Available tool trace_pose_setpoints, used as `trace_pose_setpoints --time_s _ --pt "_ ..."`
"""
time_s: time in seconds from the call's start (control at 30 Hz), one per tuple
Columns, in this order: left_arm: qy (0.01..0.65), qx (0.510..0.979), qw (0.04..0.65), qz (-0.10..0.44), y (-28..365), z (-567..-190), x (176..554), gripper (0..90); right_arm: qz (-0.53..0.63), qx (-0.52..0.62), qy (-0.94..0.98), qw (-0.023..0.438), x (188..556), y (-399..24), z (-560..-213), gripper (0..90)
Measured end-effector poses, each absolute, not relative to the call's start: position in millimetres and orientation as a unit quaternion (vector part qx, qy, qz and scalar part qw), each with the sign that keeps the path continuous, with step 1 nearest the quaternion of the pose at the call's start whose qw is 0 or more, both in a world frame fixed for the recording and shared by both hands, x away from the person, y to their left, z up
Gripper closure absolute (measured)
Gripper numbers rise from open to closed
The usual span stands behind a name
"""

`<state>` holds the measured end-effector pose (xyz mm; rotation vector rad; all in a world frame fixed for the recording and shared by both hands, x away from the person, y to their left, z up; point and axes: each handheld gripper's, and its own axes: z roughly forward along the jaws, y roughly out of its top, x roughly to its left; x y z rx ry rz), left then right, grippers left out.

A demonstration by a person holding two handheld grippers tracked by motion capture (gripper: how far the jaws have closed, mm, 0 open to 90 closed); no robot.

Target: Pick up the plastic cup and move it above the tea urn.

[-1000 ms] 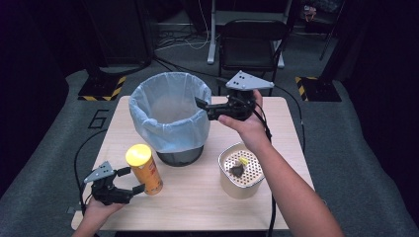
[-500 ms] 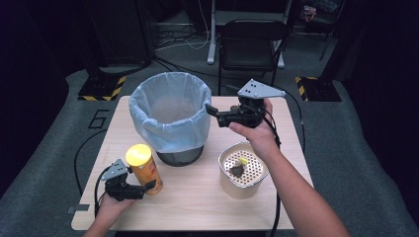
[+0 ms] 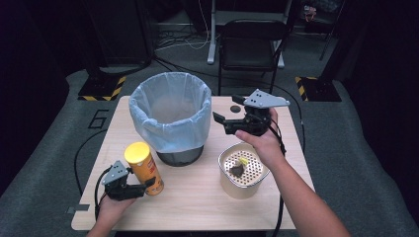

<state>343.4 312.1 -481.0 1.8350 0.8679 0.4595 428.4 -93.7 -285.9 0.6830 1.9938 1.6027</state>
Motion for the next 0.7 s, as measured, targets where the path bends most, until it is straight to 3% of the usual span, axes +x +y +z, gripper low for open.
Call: trace_pose_setpoints --time_s 0.7 --pt "0.367 0.753 0.516 0.177 320 -445 335 24.3 0.573 0.273 0.732 0.246 416 -115 -323 22.3"
